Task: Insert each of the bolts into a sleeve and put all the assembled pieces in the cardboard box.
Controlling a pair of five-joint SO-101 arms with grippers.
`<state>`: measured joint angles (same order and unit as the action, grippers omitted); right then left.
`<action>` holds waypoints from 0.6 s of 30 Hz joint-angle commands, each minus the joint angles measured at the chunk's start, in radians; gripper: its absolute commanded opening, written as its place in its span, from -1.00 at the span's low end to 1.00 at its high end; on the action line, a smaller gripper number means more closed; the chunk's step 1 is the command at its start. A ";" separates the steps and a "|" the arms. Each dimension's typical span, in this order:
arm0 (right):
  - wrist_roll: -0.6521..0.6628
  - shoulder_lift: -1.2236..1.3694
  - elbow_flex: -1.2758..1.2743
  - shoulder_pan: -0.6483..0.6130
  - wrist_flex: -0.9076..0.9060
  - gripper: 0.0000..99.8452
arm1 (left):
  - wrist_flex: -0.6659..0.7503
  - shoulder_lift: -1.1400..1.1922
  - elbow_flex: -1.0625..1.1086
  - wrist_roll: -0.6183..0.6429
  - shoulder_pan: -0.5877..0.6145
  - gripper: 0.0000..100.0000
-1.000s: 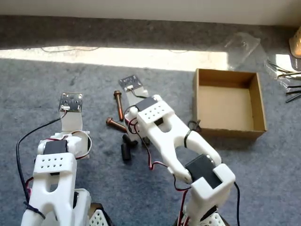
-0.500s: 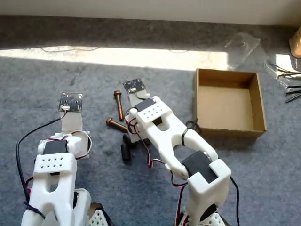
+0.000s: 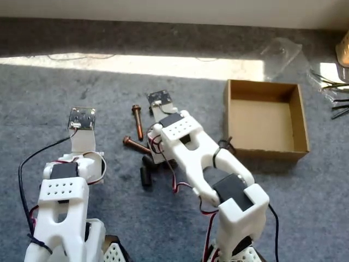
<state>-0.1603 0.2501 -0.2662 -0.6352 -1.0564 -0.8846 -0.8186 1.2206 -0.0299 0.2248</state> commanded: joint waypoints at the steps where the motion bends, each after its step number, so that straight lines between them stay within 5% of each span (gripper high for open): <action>1: -0.008 -0.008 0.008 0.019 0.010 -0.99 | 0.015 0.002 -0.016 0.002 0.012 -0.87; 18: 0.103 -0.125 0.234 0.024 -0.254 -0.99 | 0.015 0.002 -0.016 0.002 0.012 -0.87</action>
<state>-0.0698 0.2102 -0.1112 -0.6214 -1.2758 -0.8846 -0.8186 1.2206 -0.0299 0.2248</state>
